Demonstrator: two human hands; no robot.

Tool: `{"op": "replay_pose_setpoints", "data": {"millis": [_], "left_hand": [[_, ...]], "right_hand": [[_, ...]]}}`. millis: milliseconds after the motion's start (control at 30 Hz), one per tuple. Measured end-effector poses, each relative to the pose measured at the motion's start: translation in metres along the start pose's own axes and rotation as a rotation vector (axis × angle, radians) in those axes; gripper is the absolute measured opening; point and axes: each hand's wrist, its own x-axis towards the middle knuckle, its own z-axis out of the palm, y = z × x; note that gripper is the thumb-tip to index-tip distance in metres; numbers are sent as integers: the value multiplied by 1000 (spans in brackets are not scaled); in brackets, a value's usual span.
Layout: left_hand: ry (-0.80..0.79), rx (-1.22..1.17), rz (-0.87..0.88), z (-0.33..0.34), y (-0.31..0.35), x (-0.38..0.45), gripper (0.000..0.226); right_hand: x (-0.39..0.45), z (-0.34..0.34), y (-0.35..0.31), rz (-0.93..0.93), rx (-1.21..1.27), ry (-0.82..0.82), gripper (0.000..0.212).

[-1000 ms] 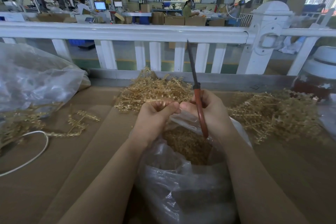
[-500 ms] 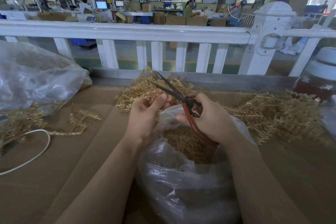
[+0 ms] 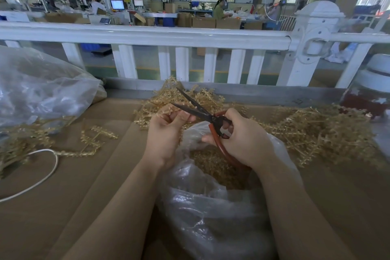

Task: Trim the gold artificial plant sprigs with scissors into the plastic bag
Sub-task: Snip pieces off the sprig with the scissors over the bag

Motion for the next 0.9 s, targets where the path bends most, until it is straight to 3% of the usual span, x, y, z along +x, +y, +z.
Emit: {"op": "replay_pose_setpoints", "data": {"millis": [133,733,900], "left_hand": [[-25,-21,17,0,0,0,18],[-22,-8,28,-4,2,2,13],[-20,-4,-13,-8,2,2,13]], "right_hand": [[0,0,0,1,-33,10,71],[-3,4,2,19,-2,33,78],[-5,3,1,22,5,43,64]]}}
